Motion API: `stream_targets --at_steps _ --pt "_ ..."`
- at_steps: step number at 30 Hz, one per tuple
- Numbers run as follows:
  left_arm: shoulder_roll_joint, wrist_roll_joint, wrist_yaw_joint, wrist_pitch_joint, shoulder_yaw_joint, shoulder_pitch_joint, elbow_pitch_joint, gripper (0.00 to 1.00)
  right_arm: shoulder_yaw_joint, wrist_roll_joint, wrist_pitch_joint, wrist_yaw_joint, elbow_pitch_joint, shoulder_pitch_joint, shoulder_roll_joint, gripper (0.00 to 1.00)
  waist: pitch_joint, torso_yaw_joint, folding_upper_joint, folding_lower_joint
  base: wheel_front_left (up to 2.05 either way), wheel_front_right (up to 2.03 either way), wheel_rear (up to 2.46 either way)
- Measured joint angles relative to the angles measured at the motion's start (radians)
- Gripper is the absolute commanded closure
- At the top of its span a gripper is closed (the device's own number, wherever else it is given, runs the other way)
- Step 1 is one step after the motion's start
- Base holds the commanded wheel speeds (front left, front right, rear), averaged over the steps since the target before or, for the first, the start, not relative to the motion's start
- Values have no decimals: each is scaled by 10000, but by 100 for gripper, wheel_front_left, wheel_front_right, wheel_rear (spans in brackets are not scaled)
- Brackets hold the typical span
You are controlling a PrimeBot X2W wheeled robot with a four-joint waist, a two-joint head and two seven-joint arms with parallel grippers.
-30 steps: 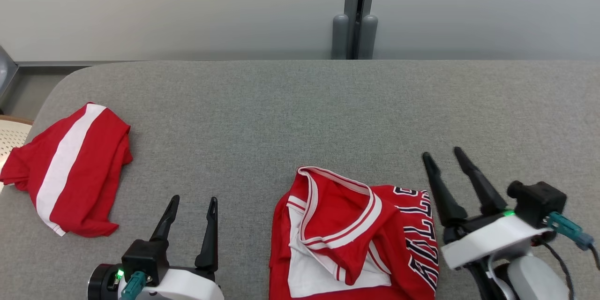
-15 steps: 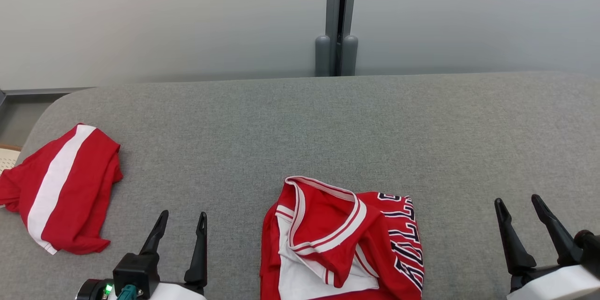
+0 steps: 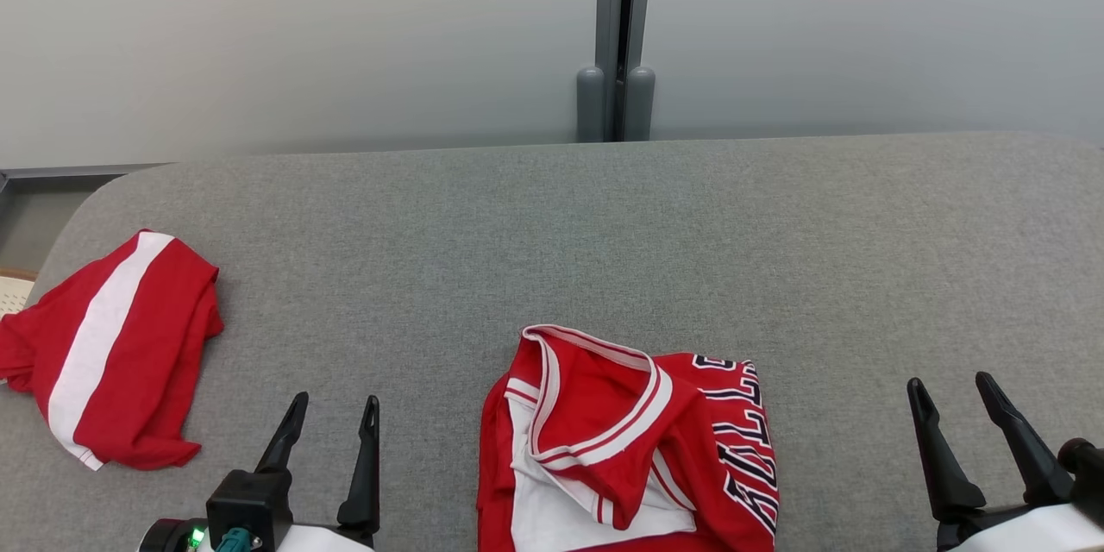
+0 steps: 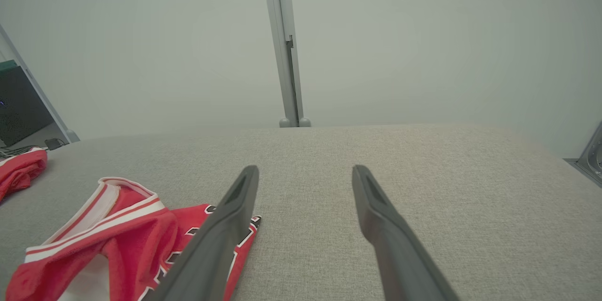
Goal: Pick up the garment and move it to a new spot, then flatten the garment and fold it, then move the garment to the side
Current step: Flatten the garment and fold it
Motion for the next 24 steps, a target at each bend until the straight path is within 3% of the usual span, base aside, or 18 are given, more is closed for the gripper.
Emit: stream_targets --at_steps 6,7,8,9,10,14,24 --pt "42 -2 12 31 -8 -9 -38 0 15 4 29 0 -35 31 21 0 80 34 0 0 0 0 0" --pt "46 -2 12 35 -12 -15 -42 0 31 6 29 0 -38 25 23 5 97 40 0 0 0 0 0" --pt "48 -2 12 35 -15 -23 -50 0 38 6 25 0 -35 5 27 51 118 48 0 0 0 0 0" --pt "50 -2 12 35 -25 -41 -52 0 61 17 12 0 -13 -35 29 90 143 58 0 0 0 0 0" --pt "48 -2 12 35 -33 -78 -63 0 132 63 10 0 35 -88 21 100 176 74 0 0 0 0 0" --pt "33 0 -4 31 -59 -272 -81 0 750 115 -10 0 380 -370 4 100 364 155 0 0 0 0 0" --pt "-104 4 -163 -90 -127 -721 117 0 3480 928 -351 0 2429 -1841 278 100 873 413 0 0 0 0 0"
